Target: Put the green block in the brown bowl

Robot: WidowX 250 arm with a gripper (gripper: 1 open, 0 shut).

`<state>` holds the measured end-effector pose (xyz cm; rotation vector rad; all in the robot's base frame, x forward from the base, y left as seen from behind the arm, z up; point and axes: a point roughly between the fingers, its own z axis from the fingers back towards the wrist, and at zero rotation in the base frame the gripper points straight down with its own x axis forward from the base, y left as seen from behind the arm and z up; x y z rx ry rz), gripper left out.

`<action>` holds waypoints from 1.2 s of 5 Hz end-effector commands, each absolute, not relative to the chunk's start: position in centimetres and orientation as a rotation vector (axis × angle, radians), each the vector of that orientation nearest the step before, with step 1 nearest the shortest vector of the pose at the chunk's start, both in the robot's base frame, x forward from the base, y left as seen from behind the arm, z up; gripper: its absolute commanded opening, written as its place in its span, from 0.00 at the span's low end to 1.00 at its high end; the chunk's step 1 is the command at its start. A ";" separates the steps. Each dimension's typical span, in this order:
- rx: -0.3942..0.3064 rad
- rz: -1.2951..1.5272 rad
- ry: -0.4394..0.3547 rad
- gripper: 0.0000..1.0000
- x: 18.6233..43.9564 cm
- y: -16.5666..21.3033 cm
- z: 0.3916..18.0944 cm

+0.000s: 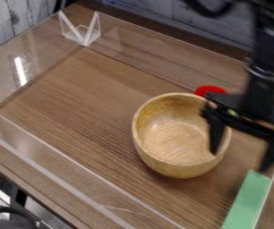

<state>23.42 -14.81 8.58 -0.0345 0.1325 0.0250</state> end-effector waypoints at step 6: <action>-0.121 0.166 -0.008 1.00 21.6 -15.6 8.8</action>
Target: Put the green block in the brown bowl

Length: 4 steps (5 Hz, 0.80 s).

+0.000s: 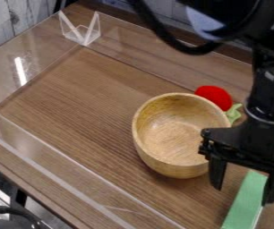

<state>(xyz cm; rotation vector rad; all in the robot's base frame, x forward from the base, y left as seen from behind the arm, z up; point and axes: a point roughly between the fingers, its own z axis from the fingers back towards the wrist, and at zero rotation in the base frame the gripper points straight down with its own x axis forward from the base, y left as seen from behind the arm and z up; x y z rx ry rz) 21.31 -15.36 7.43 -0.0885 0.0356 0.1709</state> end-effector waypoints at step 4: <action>-0.136 0.117 -0.072 1.00 22.0 -15.6 8.9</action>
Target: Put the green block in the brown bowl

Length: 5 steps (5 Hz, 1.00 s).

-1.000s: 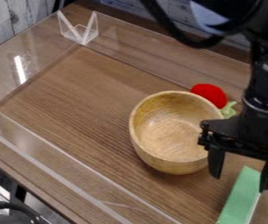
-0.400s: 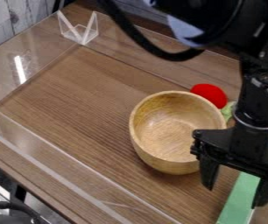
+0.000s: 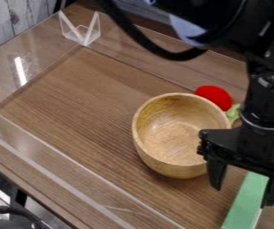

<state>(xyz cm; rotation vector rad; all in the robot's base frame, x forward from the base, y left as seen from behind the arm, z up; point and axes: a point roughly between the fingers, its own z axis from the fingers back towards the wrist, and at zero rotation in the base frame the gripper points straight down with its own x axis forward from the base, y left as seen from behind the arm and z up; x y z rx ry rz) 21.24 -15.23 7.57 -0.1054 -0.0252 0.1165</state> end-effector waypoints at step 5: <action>-0.130 0.146 -0.108 1.00 22.2 -15.5 7.1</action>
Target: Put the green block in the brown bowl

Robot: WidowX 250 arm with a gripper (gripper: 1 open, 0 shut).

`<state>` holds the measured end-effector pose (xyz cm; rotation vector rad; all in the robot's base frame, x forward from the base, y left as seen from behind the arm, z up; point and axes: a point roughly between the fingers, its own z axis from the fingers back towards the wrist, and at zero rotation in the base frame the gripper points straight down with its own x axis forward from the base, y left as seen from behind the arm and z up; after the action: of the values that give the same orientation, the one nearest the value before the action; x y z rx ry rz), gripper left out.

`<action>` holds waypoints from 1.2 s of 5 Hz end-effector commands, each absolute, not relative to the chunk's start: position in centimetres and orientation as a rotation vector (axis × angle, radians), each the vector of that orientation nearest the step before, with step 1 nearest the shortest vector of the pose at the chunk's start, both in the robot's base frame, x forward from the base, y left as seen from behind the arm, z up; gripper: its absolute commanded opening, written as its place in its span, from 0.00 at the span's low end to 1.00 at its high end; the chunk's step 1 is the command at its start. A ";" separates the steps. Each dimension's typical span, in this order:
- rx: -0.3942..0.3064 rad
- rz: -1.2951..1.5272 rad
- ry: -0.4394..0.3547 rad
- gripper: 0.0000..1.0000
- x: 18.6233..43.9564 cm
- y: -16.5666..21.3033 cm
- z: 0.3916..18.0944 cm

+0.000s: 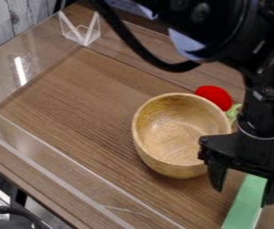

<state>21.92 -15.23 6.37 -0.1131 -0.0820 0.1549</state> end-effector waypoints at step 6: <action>-0.142 0.210 -0.175 0.00 21.9 -14.3 8.8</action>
<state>21.05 -14.11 7.33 -0.1086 -0.1275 0.2054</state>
